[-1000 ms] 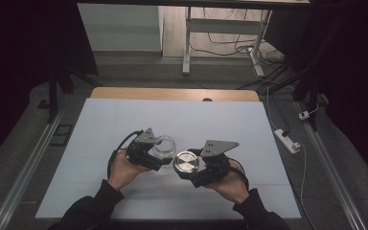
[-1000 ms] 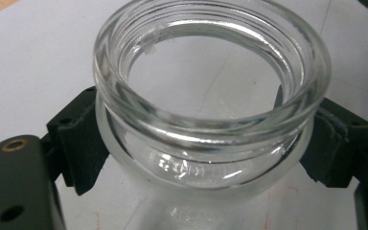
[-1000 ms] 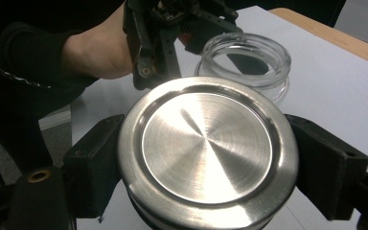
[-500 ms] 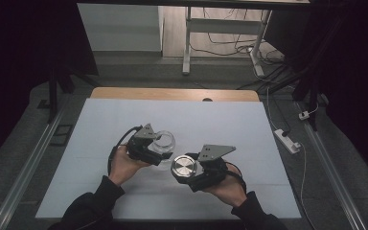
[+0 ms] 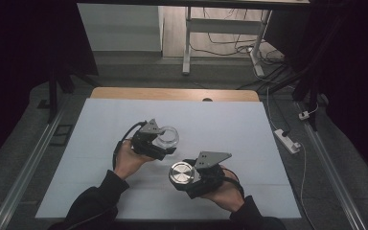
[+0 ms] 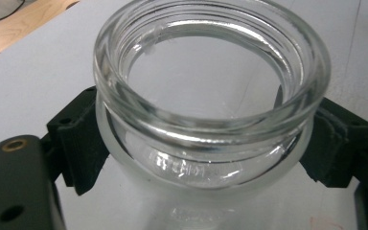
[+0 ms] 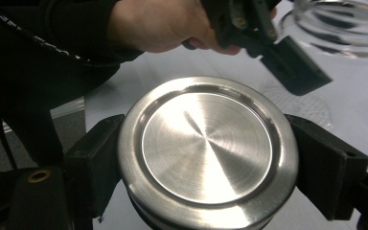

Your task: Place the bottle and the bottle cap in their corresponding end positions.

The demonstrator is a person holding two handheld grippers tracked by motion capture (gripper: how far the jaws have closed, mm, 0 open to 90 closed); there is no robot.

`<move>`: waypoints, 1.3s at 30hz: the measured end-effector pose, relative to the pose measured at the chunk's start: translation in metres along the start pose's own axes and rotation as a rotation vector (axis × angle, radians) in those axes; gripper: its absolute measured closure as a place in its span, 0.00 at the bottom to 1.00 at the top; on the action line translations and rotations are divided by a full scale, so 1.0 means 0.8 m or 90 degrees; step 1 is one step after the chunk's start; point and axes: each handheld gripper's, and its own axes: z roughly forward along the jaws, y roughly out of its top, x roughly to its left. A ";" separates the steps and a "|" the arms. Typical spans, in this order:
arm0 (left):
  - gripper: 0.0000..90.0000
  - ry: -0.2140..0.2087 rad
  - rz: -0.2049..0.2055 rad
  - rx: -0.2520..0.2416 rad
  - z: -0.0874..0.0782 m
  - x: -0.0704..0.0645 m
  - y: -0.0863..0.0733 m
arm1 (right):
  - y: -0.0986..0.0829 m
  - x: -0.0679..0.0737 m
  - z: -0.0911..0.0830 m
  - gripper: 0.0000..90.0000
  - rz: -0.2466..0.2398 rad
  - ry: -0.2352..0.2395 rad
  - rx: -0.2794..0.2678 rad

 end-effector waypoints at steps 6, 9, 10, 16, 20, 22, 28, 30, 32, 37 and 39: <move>0.17 0.002 -0.001 -0.002 0.007 0.005 0.004 | -0.005 0.004 0.006 0.21 0.002 0.003 0.001; 0.17 0.001 -0.003 -0.004 0.011 0.007 0.006 | -0.007 0.005 0.009 0.21 0.000 0.002 0.002; 0.17 0.002 -0.004 -0.006 0.012 0.008 0.007 | -0.008 0.005 0.010 0.21 0.001 0.003 0.002; 0.17 0.004 0.001 -0.006 0.022 0.013 0.011 | -0.014 0.007 0.019 0.21 0.001 0.001 0.010; 0.17 0.006 0.002 -0.006 0.027 0.016 0.014 | -0.018 0.008 0.025 0.21 0.001 0.003 0.015; 0.17 0.007 0.001 -0.008 0.030 0.018 0.014 | -0.019 0.010 0.028 0.21 -0.008 0.004 0.018; 0.17 0.012 0.000 -0.007 0.037 0.024 0.016 | -0.024 0.010 0.037 0.21 -0.008 0.003 0.026; 0.17 0.015 0.000 -0.007 0.039 0.026 0.016 | -0.026 0.008 0.039 0.21 -0.009 0.000 0.029; 0.17 0.016 0.000 -0.007 0.042 0.028 0.016 | -0.028 0.006 0.042 0.21 -0.004 -0.003 0.029; 0.17 0.023 0.002 -0.005 0.050 0.033 0.017 | -0.034 0.001 0.048 0.21 -0.007 -0.014 0.036; 0.17 0.026 0.000 -0.005 0.053 0.035 0.016 | -0.036 -0.001 0.050 0.21 -0.007 -0.017 0.037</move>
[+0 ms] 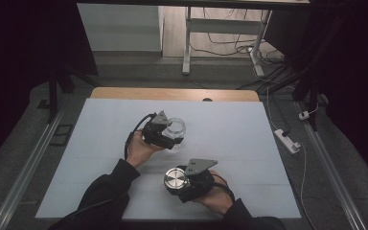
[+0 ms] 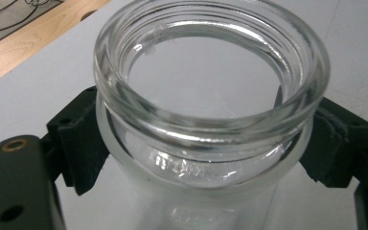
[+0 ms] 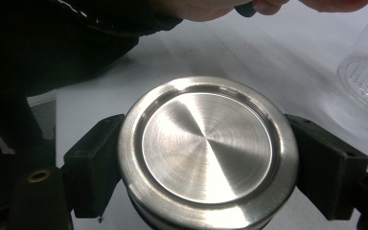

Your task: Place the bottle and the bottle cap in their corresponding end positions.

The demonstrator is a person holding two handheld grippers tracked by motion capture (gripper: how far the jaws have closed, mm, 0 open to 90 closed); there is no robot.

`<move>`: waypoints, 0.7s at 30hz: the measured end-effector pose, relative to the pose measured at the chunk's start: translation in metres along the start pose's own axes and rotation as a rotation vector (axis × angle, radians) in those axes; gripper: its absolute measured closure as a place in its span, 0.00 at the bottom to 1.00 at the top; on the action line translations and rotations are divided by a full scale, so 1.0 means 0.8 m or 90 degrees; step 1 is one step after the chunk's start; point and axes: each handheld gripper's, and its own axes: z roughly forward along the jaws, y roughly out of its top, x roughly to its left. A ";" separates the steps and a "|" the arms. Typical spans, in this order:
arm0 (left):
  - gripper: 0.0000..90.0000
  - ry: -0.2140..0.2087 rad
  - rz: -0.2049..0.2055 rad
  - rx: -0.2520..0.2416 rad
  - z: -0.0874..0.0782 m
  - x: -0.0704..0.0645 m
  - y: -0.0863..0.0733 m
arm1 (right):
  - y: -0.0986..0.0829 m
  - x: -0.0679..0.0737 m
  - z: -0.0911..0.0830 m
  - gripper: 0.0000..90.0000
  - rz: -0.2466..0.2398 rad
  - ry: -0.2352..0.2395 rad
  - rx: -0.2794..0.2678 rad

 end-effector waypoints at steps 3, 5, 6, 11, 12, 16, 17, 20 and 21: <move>0.17 0.003 -0.003 0.002 0.004 0.003 -0.002 | -0.004 -0.002 0.005 0.21 -0.001 -0.003 0.005; 0.17 0.006 -0.005 0.002 0.006 0.004 -0.003 | -0.005 -0.003 0.008 0.21 -0.005 -0.007 0.010; 0.17 0.006 -0.005 0.001 0.007 0.005 -0.003 | -0.006 -0.004 0.009 0.21 -0.004 -0.008 0.010; 0.17 0.010 -0.010 -0.003 0.010 0.009 -0.005 | -0.009 -0.009 0.013 0.21 0.000 -0.016 0.012; 0.17 0.010 -0.010 -0.004 0.010 0.010 -0.005 | -0.010 -0.010 0.013 0.21 0.002 -0.019 0.013; 0.17 0.014 -0.010 -0.003 0.013 0.012 -0.007 | -0.013 -0.015 0.015 0.21 0.012 -0.023 0.016; 0.17 0.014 -0.010 -0.002 0.014 0.012 -0.007 | -0.013 -0.016 0.016 0.21 0.011 -0.024 0.017; 0.17 0.015 -0.012 -0.004 0.016 0.014 -0.008 | -0.015 -0.018 0.020 0.21 0.012 -0.028 0.022; 0.17 0.015 -0.014 -0.005 0.016 0.014 -0.009 | -0.015 -0.019 0.022 0.21 0.011 -0.030 0.024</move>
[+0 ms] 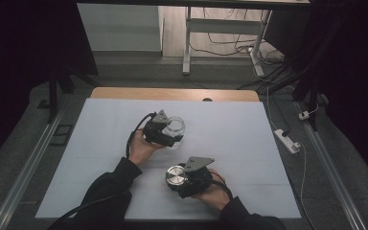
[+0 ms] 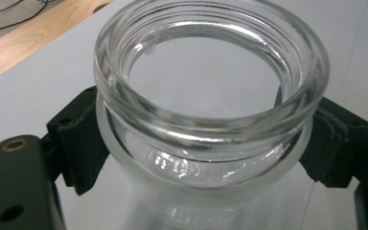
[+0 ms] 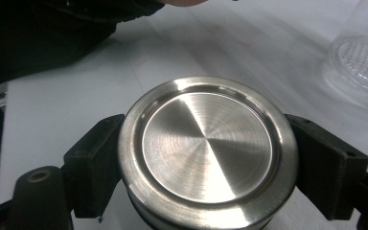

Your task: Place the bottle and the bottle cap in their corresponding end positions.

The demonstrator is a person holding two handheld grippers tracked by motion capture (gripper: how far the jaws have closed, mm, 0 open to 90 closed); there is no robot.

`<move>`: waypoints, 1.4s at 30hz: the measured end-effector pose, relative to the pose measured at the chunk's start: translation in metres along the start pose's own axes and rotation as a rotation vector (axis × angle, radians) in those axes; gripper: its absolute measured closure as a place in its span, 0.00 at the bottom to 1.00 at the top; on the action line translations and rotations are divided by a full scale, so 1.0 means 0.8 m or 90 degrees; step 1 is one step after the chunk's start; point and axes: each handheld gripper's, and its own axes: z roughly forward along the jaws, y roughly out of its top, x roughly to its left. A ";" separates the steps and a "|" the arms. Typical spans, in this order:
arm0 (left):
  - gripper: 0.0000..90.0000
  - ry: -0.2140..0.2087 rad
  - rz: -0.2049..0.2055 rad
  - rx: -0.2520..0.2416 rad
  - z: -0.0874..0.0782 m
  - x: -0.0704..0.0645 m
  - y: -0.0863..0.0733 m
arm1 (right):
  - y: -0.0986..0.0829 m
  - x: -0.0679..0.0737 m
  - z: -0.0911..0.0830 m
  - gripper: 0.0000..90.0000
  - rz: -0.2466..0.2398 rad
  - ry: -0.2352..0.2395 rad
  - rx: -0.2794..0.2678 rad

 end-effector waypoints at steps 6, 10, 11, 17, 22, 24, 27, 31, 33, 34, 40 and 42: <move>0.17 -0.001 -0.001 -0.003 0.003 0.001 -0.001 | -0.002 -0.003 0.010 0.21 0.000 -0.003 0.014; 0.17 0.000 0.002 -0.002 0.006 -0.001 -0.001 | -0.004 -0.005 0.015 0.21 -0.001 -0.007 0.027; 0.17 0.001 0.003 -0.001 0.007 -0.001 -0.001 | -0.004 -0.006 0.017 0.21 -0.003 -0.008 0.030; 0.17 0.001 0.000 0.001 0.010 0.000 -0.004 | -0.006 -0.011 0.024 0.21 -0.001 -0.013 0.049; 0.17 -0.001 0.002 0.009 0.014 -0.001 -0.006 | -0.005 -0.014 0.027 0.21 0.005 -0.016 0.058; 0.17 -0.002 0.003 0.012 0.016 -0.001 -0.006 | -0.005 -0.014 0.029 0.21 0.009 -0.017 0.064; 0.17 -0.004 0.001 0.010 0.016 0.000 -0.007 | -0.004 -0.014 0.031 0.21 0.007 -0.018 0.075; 0.17 -0.007 0.001 0.009 0.016 0.001 -0.008 | -0.003 -0.011 0.033 0.20 -0.003 -0.027 0.084; 0.17 -0.007 0.000 0.007 0.015 0.001 -0.009 | -0.003 -0.012 0.033 0.20 -0.003 -0.026 0.085; 0.17 -0.010 -0.001 0.008 0.015 0.002 -0.010 | -0.003 -0.012 0.033 0.20 -0.003 -0.026 0.085; 0.16 -0.014 -0.001 0.008 0.015 0.004 -0.011 | -0.003 -0.011 0.034 0.18 -0.003 -0.026 0.086; 0.16 -0.015 0.002 0.005 0.015 0.005 -0.011 | -0.002 -0.011 0.034 0.16 -0.004 -0.027 0.087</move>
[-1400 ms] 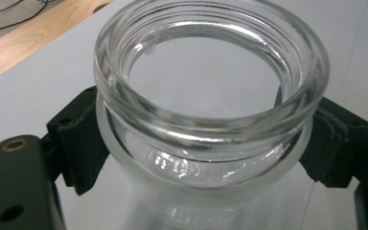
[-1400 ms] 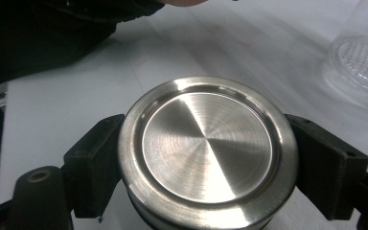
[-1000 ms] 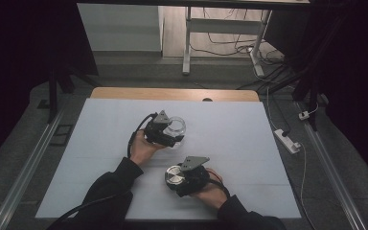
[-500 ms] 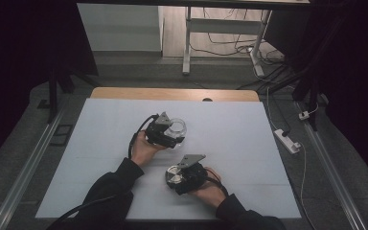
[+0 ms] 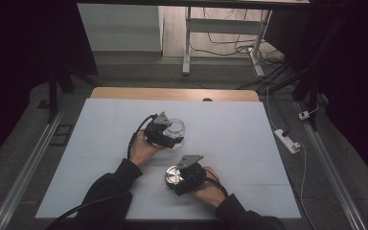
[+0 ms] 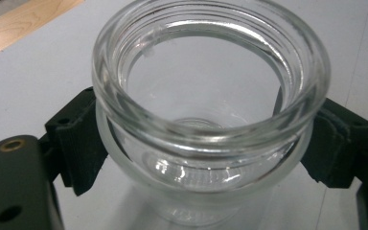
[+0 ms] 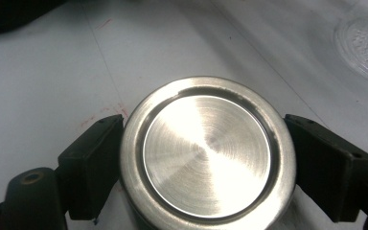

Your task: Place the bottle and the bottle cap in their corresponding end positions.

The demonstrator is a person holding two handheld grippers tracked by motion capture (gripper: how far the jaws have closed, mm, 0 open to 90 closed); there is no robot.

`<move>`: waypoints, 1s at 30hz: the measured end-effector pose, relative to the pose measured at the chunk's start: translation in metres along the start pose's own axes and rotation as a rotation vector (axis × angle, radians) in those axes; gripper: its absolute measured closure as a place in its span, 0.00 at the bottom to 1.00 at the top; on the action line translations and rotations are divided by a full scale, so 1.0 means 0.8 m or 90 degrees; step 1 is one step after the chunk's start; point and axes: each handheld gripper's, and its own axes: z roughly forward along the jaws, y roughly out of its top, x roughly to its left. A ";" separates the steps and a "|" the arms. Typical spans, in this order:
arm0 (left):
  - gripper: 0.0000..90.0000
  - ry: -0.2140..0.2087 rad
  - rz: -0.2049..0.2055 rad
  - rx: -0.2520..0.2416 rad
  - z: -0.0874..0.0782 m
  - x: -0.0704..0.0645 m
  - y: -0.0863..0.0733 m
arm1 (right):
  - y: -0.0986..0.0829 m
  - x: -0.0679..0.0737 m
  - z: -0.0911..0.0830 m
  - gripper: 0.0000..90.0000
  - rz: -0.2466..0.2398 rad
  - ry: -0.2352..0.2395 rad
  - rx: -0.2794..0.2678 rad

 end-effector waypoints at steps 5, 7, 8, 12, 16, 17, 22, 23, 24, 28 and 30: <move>0.12 0.013 0.010 0.014 0.000 -0.004 0.002 | 0.001 0.001 0.001 0.10 0.004 -0.007 0.002; 0.10 0.013 0.009 0.018 0.000 -0.004 0.003 | 0.001 -0.001 0.000 0.09 0.010 -0.004 -0.005; 0.10 0.010 0.007 0.019 -0.001 -0.004 0.003 | 0.001 -0.001 0.000 0.08 0.014 -0.002 -0.008; 0.06 0.000 -0.005 0.023 -0.005 -0.002 0.002 | 0.002 0.000 -0.002 0.07 0.017 -0.001 -0.013; 0.03 0.000 -0.012 0.025 -0.012 -0.001 0.001 | 0.004 0.000 -0.004 0.07 0.017 0.001 -0.020; 0.03 -0.001 -0.017 0.023 -0.014 -0.001 0.000 | 0.004 0.000 -0.005 0.07 0.019 0.002 -0.021; 0.01 -0.004 -0.019 0.025 -0.024 -0.004 0.000 | 0.007 -0.002 -0.012 0.05 0.027 0.006 -0.035; 0.01 -0.005 -0.019 0.027 -0.026 -0.005 -0.001 | 0.007 -0.002 -0.013 0.05 0.030 0.007 -0.037; 0.00 -0.006 -0.019 0.029 -0.027 -0.006 -0.001 | 0.007 -0.003 -0.014 0.05 0.032 0.009 -0.039; 0.00 -0.009 -0.022 0.035 -0.033 -0.010 -0.003 | 0.008 -0.005 -0.019 0.05 0.040 0.015 -0.042; 0.00 -0.010 -0.026 0.032 -0.037 -0.012 -0.005 | 0.008 -0.006 -0.021 0.05 0.045 0.021 -0.044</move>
